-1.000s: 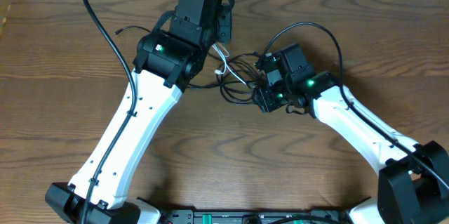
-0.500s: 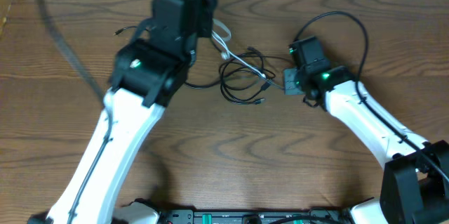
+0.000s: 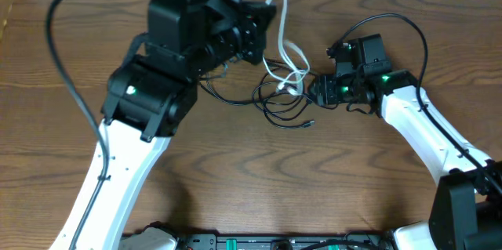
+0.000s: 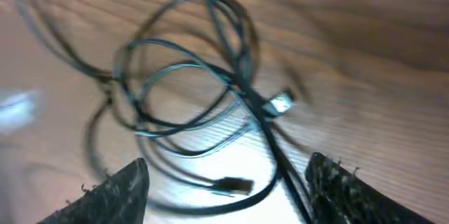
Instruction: Untangle cables
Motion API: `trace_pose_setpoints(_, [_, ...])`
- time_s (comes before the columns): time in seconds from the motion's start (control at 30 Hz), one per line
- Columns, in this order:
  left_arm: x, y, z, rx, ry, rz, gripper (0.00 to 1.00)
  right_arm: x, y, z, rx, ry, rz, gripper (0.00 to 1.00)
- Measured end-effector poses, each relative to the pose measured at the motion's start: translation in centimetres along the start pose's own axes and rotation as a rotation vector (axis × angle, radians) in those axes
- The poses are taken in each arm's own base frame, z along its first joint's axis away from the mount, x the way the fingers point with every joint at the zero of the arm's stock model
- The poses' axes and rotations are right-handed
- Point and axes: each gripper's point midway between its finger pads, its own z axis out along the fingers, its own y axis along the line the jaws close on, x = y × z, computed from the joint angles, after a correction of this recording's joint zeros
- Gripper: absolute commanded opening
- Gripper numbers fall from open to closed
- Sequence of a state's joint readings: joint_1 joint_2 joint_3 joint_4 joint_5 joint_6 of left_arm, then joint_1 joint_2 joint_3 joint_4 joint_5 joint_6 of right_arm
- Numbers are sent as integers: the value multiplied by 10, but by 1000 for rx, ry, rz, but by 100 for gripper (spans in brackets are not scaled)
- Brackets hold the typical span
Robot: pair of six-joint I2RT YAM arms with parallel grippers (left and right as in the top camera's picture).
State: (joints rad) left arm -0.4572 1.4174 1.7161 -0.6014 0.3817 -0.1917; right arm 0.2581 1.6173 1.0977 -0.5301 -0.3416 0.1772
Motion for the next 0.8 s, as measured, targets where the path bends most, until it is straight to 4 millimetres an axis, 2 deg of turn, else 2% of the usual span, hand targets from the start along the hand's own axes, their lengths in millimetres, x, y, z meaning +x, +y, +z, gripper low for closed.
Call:
trace_pose_setpoints(0.03, [6,1,5,7,27,-9,7,-4,6,-10,-21,-24,-22,77])
trace_pose_setpoints(0.07, [23,4,13,12,98,-38,8,-11,11,-22,-37,-60,-45,78])
trace_pose_setpoints(0.17, [53,16,41,9,217,-89,7,-30,28,-76,-46,-207,-117,82])
trace_pose_setpoints(0.23, [62,17,52,9,248,-96,7,-29,28,-96,-13,-244,-131,84])
trace_pose_setpoints(0.27, [69,13,59,19,268,-93,7,-28,27,-103,11,-258,-136,85])
trace_pose_setpoints(0.33, [74,-5,67,60,278,-69,8,-24,23,-106,39,-248,-133,80])
trace_pose_setpoints(0.4, [65,-29,74,121,229,-24,7,-22,14,-106,83,-238,-124,82])
trace_pose_setpoints(0.43, [48,-49,79,177,148,18,8,-21,4,-107,139,-237,-100,83])
trace_pose_setpoints(0.47, [40,-65,80,217,105,43,7,-18,-16,-110,232,-234,-35,83])
trace_pose_setpoints(0.53, [23,-84,80,273,26,59,8,-10,-50,-120,378,-227,87,82])
trace_pose_setpoints(0.57, [12,-94,79,299,-23,59,7,-3,-80,-132,495,-235,200,82])
trace_pose_setpoints(0.6, [7,-103,78,320,-48,56,7,-2,-92,-138,532,-242,242,82])
trace_pose_setpoints(0.63, [6,-107,79,332,-55,57,8,4,-110,-146,584,-244,308,82])
trace_pose_setpoints(0.73, [14,-117,90,344,-43,48,8,15,-143,-165,667,-255,427,84])
trace_pose_setpoints(0.77, [21,-118,99,346,-24,39,7,22,-157,-173,698,-251,481,85])
trace_pose_setpoints(0.8, [40,-118,121,341,26,24,8,27,-164,-177,716,-246,508,85])
